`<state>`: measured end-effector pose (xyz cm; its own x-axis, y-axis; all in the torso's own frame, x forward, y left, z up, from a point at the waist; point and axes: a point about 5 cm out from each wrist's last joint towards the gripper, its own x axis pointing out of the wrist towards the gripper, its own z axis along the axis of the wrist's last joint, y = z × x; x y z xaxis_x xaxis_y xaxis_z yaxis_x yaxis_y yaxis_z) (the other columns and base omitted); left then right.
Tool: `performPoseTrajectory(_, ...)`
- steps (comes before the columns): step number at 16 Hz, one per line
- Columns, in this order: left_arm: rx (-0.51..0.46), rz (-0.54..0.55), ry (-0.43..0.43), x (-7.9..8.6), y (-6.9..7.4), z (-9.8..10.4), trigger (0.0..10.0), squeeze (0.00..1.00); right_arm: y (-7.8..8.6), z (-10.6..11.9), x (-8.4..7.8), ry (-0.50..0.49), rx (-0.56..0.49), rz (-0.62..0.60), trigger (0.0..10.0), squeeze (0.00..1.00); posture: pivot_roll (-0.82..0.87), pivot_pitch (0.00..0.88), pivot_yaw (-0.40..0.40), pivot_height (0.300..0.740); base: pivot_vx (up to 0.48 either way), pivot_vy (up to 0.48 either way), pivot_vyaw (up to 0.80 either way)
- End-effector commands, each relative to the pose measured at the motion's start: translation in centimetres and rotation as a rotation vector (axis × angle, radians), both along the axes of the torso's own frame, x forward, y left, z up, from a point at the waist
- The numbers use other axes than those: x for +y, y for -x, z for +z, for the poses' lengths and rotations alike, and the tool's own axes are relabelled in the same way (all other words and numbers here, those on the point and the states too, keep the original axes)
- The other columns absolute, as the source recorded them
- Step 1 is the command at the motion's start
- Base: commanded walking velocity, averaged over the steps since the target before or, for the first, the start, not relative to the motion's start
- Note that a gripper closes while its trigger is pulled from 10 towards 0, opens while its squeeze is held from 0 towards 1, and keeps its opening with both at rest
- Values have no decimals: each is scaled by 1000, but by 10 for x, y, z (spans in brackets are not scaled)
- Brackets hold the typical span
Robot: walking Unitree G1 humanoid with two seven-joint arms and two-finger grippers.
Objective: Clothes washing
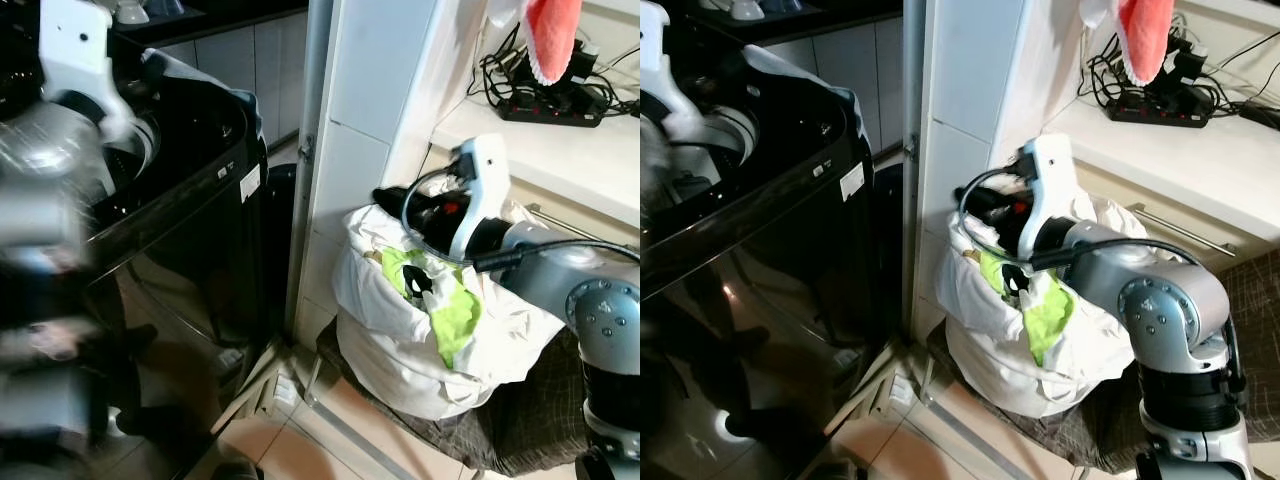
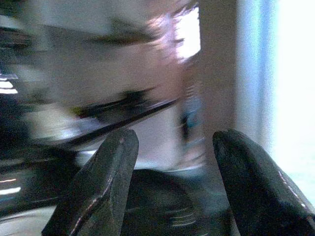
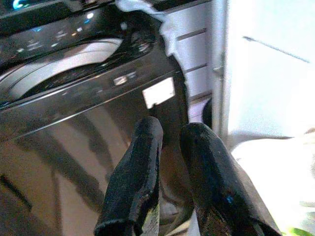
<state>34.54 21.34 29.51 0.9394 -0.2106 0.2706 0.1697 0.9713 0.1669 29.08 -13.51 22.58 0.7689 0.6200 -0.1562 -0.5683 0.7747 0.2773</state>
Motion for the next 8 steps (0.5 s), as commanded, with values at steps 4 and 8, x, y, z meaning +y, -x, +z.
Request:
performPoseTrajectory(4, 113, -423, -54, -71, 26, -51, 10000, 0, -11, -13, -20, 200, -6, -178, 10000, 0, 37, 0, -54, 740, 0, 0, 0)
performPoseTrajectory(8, 205, -533, -89, -103, 47, -109, 10000, 0, -20, -29, -40, 340, -32, -349, 10000, 0, 28, 0, -42, 740, 0, 0, 0)
